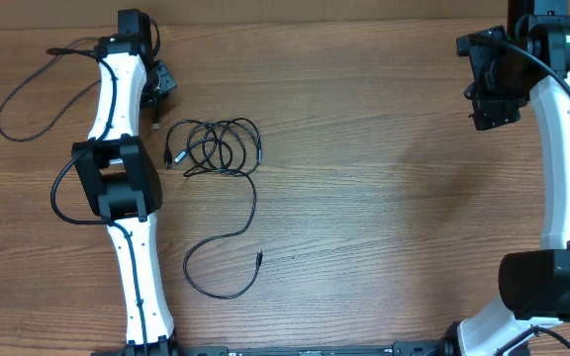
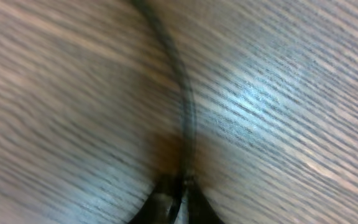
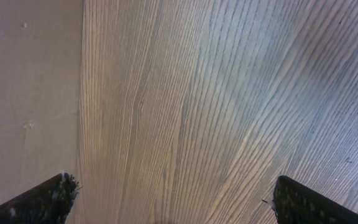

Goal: Untangle cables

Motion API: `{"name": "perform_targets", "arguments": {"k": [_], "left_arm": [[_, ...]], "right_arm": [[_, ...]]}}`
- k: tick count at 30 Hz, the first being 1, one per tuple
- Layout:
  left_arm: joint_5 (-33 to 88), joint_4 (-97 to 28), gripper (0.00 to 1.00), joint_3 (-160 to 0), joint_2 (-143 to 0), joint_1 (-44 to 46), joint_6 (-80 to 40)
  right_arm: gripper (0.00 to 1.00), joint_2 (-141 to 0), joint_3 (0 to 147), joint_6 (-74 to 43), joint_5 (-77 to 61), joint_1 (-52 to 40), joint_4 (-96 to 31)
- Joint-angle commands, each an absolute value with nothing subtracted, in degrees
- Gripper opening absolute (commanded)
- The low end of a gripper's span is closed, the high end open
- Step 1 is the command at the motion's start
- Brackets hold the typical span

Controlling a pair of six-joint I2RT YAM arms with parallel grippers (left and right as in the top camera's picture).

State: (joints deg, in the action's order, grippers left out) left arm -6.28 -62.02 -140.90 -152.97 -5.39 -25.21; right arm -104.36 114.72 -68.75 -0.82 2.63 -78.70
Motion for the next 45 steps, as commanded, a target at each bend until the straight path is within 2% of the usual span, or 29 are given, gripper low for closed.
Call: {"name": "perform_targets", "arguments": {"k": [1,7,11,14,23,28,29,33,35,36,37,38,39,40,41,45], "left_arm": [[-8.1,-61.0,0.04,-138.9,-154.4,-5.3,-23.5],[-10.5,-62.0,0.04,-145.8,-154.3,-6.5,-23.0],[-9.6,-65.0,0.04,-156.1,-153.8,-9.5,-31.3],[-3.6,-65.6,0.04,-162.8,-153.7,-12.8,-34.9],[-4.2,-65.0,0.04,-162.3,-153.8,-15.9,-35.2],[-0.9,-59.0,0.04,-162.1,-154.4,-15.7,-35.3],[1.9,-56.2,0.04,-162.0,-154.4,-15.4,-34.2],[0.3,-52.5,0.04,-160.4,-154.4,-14.2,-24.9],[-0.9,-52.2,0.11,-158.3,-154.4,-13.5,-20.0],[-1.1,-52.3,0.19,-156.8,-154.4,-13.3,-18.3],[-1.3,-52.3,0.34,-155.3,-154.4,-13.1,-17.7],[-1.7,-52.6,0.59,-153.9,-154.4,-13.1,-17.8],[-2.0,-53.0,0.77,-152.5,-154.4,-13.1,-17.8],[-2.2,-53.4,0.90,-151.3,-154.4,-13.2,-17.8],[-2.4,-54.0,0.92,-150.8,-154.4,-13.4,-17.8],[-3.1,-57.0,0.91,-150.8,-153.9,-15.1,-20.5]], "right_arm": [[1.00,-102.7,114.8,-68.6,0.0,2.7,-78.6],[1.00,-102.7,114.8,-68.6,0.0,2.7,-78.6],[1.00,-102.7,114.8,-68.6,0.0,2.7,-78.6],[1.00,-102.7,114.8,-68.6,0.0,2.7,-78.6],[1.00,-102.7,114.8,-68.6,0.0,2.7,-78.6],[1.00,-102.7,114.8,-68.6,0.0,2.7,-78.6],[1.00,-102.7,114.8,-68.6,0.0,2.7,-78.6],[1.00,-102.7,114.8,-68.6,0.0,2.7,-78.6],[1.00,-102.7,114.8,-68.6,0.0,2.7,-78.6],[1.00,-102.7,114.8,-68.6,0.0,2.7,-78.6],[1.00,-102.7,114.8,-68.6,0.0,2.7,-78.6],[1.00,-102.7,114.8,-68.6,0.0,2.7,-78.6],[1.00,-102.7,114.8,-68.6,0.0,2.7,-78.6],[1.00,-102.7,114.8,-68.6,0.0,2.7,-78.6],[1.00,-102.7,114.8,-68.6,0.0,2.7,-78.6],[1.00,-102.7,114.8,-68.6,0.0,2.7,-78.6]]}}
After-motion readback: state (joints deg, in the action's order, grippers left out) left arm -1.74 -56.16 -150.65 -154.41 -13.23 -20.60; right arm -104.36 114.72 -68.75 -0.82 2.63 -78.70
